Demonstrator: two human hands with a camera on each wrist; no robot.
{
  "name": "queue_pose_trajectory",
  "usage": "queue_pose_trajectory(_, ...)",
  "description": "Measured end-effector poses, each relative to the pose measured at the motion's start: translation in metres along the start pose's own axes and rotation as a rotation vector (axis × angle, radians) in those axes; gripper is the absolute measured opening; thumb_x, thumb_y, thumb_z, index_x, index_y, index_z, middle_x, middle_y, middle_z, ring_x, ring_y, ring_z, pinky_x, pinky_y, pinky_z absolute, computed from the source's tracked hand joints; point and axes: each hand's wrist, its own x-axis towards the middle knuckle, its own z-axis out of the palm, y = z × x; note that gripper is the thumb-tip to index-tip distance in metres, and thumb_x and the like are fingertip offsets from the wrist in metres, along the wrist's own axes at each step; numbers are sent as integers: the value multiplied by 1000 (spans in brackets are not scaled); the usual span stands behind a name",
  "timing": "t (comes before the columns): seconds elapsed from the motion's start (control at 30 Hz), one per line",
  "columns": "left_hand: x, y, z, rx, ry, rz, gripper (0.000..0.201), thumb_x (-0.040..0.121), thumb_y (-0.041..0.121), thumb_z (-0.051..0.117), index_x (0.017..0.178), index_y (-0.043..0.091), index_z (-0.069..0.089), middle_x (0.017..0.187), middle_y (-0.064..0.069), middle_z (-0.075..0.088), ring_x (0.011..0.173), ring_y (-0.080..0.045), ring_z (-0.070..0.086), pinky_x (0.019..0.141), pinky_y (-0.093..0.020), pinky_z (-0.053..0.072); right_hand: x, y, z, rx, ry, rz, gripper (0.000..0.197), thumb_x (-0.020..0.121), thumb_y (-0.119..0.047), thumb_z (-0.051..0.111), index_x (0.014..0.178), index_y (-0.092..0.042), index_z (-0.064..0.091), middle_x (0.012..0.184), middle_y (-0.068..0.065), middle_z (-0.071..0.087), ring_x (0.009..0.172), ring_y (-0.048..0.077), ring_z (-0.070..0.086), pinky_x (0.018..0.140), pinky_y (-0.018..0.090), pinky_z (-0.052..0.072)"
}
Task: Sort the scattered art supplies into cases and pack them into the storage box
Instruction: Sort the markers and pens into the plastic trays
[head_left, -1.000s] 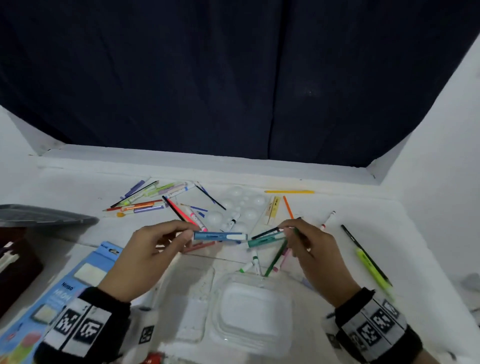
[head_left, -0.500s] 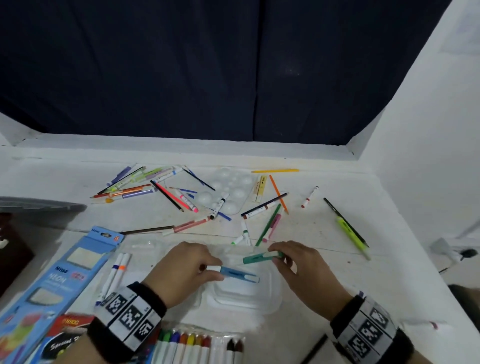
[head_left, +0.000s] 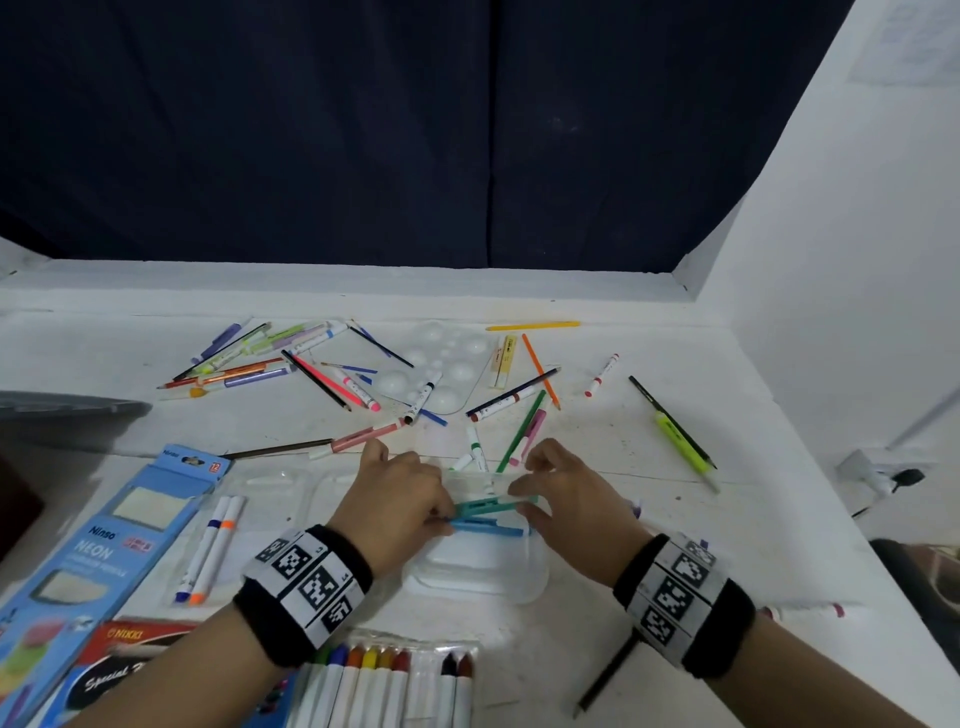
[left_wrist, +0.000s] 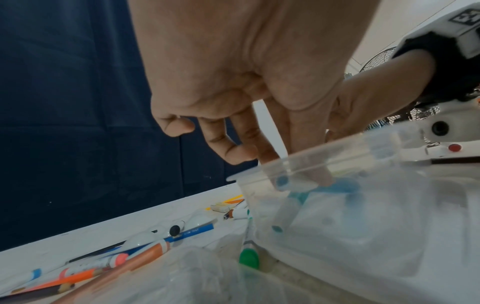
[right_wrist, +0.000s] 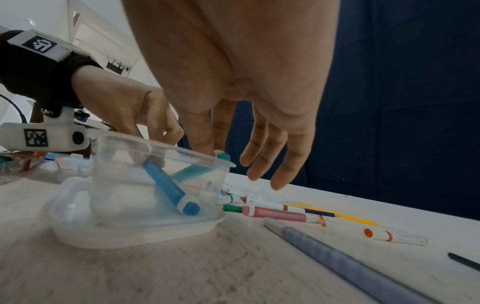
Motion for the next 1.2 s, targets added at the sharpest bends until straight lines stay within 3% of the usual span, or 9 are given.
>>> queue_pose_trajectory(0.23,11,6,3,42,-51,-74,18,89,43,66,103,36,74,100,16,70,101,-9,55,86,-36,20,10,-7,15,-91,-97,39,23,99,-24,52,110,-21,71,114,-1,53,97,11,53,86,29,53)
queue_pose_trajectory(0.47,14,7,4,29,-51,-77,16,87,42,67,99,34,74,96,16,70,98,-7,55,81,-33,17,15,-6,26,-70,-84,66,19,95,-23,55,104,-19,71,110,-1,53,94,12,54,85,25,51)
queue_pose_trajectory(0.67,12,1,3,-65,-7,-68,18,87,43,68,102,35,72,96,15,67,95,-8,57,85,-30,29,17,0,27,33,-61,71,17,92,-32,60,105,-27,70,110,-6,57,92,8,50,73,15,35)
queue_pose_trajectory(0.73,11,-2,2,-97,6,-69,18,87,43,69,103,35,70,95,16,64,88,-7,54,79,-26,32,17,3,29,-10,-79,39,18,89,-38,63,103,-29,67,107,-7,57,91,7,49,68,13,31)
queue_pose_trajectory(0.87,10,-5,4,-137,-9,-85,19,86,40,71,104,36,69,92,17,61,83,-6,48,71,-22,34,13,5,32,-62,-69,12,24,86,-41,66,108,-32,66,113,-7,57,99,9,52,83,26,50)
queue_pose_trajectory(1.0,10,-6,6,-143,-17,-77,17,87,37,69,104,36,69,93,17,61,84,-6,50,71,-22,38,13,1,30,-81,-36,13,23,89,-39,65,112,-32,66,120,-3,55,101,11,54,82,25,52)
queue_pose_trajectory(1.13,7,-11,6,-232,2,-77,17,85,40,71,102,38,68,91,18,60,85,-6,52,72,-24,42,7,-1,29,-12,16,9,26,90,-41,63,115,-31,66,124,-5,55,108,11,50,92,31,51)
queue_pose_trajectory(1.2,4,-16,5,-286,43,-76,16,84,42,72,100,38,69,89,18,58,82,-5,52,68,-23,38,3,1,19,71,140,14,23,92,-38,62,111,-28,69,115,-10,56,100,4,51,90,19,47)
